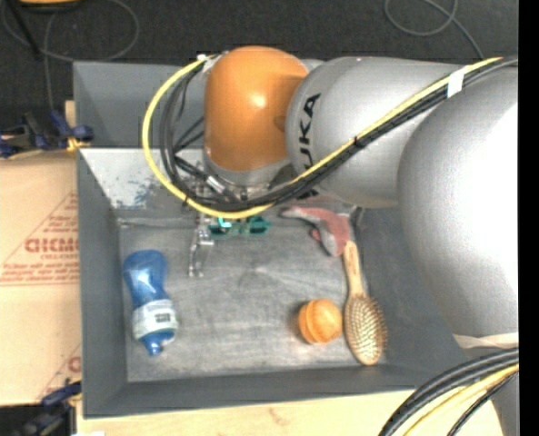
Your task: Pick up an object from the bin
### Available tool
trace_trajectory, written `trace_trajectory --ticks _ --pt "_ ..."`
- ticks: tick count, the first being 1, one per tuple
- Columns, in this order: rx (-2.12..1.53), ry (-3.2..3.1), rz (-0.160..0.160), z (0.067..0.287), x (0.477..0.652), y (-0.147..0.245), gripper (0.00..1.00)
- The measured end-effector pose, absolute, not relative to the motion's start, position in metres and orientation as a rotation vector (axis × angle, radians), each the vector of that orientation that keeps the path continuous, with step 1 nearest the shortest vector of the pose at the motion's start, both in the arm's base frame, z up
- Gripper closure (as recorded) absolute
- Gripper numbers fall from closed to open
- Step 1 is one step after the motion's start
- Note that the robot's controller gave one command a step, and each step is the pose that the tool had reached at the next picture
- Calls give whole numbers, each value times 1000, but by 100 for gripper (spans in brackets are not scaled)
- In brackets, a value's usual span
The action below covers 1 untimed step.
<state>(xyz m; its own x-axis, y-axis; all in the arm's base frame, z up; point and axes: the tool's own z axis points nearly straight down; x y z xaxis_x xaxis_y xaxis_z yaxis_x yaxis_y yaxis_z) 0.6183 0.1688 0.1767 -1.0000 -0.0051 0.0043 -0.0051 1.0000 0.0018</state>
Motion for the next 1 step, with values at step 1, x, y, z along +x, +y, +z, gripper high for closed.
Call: trace_trajectory --ticks 1 --pt "4 -3145 -5 181 620 168 0"
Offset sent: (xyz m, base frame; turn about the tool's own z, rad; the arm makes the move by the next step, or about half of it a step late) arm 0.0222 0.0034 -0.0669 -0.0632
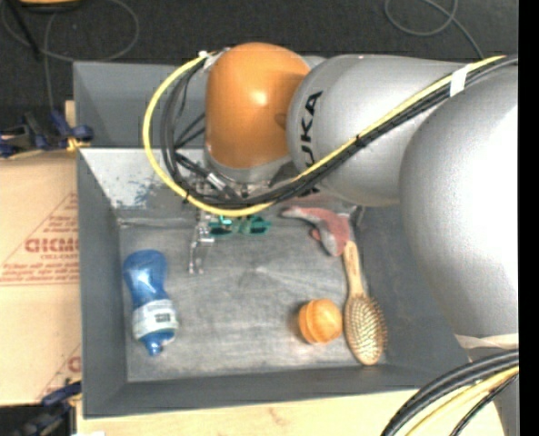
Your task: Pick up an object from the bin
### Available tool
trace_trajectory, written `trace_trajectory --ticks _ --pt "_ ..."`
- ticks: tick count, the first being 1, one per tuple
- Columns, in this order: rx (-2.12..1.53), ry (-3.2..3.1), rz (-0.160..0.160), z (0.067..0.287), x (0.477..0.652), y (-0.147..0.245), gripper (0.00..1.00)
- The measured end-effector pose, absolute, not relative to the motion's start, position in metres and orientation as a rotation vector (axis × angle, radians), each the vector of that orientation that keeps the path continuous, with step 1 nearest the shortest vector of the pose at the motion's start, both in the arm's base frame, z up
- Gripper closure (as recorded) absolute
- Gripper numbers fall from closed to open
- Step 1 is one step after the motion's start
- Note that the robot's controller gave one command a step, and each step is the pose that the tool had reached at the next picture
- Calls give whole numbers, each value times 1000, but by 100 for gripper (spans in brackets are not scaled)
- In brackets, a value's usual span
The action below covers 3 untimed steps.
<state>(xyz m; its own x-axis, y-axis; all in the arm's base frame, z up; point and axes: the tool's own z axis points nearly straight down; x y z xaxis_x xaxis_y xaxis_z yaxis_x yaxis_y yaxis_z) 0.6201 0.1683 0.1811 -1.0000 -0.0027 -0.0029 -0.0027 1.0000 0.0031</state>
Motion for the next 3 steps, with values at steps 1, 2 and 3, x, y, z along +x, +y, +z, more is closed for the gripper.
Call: trace_trajectory --ticks 1,2,3 --pt "-67 3128 3 143 636 170 0" --pt "-163 3135 -3 102 639 179 0" --pt "-208 3130 0 78 629 205 0"
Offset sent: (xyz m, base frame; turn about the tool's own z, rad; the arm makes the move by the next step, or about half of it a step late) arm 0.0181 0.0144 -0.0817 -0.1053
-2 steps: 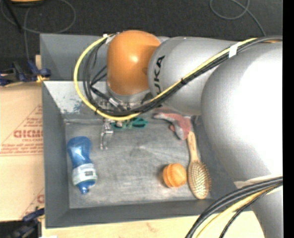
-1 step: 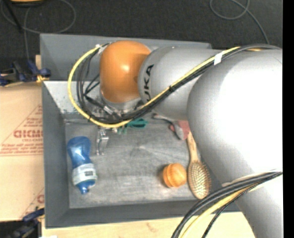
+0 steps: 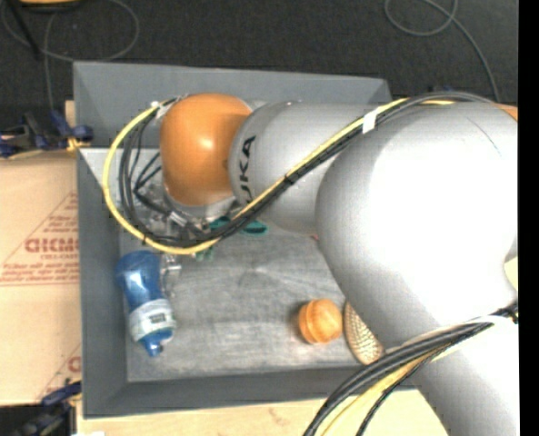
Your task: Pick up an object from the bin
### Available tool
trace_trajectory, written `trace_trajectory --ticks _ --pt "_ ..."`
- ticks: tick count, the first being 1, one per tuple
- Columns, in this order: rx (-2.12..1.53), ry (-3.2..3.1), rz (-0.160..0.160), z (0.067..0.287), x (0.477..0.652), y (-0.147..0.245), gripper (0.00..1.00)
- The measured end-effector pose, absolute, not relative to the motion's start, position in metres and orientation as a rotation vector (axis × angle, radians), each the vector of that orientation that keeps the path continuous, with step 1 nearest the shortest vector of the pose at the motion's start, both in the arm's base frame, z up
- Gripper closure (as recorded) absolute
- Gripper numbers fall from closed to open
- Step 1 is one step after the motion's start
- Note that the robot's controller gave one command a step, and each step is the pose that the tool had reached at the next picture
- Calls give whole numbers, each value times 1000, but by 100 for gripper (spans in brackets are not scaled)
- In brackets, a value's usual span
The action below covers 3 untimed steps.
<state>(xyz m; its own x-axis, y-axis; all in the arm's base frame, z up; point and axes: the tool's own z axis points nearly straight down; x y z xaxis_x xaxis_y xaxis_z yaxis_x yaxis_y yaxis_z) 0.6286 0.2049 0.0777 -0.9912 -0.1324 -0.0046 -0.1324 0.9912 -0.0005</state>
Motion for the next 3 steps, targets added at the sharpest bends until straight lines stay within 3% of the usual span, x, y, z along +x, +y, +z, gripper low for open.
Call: trace_trajectory --ticks 2,3 --pt "-473 3100 -12 79 606 223 0" --pt "-997 2976 0 81 574 172 100"
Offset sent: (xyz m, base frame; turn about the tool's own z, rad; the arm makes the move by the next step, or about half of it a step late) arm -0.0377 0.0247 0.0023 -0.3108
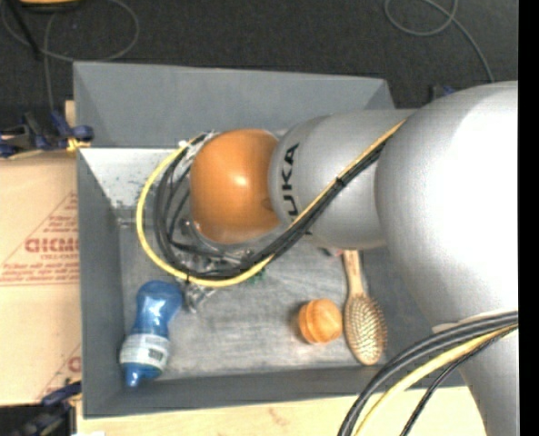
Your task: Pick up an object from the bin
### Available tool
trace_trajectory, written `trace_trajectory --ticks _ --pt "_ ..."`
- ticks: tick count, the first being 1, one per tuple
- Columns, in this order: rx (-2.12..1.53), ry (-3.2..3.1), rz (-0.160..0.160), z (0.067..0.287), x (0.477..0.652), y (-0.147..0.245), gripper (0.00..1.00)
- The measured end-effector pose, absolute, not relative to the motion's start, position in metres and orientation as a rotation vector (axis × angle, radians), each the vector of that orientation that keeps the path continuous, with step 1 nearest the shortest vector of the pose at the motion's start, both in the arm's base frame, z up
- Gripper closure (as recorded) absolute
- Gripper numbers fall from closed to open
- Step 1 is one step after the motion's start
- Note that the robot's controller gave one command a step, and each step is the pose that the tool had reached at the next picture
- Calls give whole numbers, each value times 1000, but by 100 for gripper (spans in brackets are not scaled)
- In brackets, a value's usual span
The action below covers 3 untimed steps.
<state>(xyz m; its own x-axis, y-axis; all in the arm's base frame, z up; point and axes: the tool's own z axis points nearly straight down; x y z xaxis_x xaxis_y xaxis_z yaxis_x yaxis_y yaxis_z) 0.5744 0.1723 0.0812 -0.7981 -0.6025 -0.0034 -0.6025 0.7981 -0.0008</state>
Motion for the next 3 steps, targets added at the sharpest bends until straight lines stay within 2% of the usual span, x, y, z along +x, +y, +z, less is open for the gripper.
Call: trace_trajectory --ticks 1,2,3 --pt "-996 2976 2 81 574 173 100" --pt "-997 2982 -1 134 575 176 100" --pt "-1009 2969 1 214 569 184 0"
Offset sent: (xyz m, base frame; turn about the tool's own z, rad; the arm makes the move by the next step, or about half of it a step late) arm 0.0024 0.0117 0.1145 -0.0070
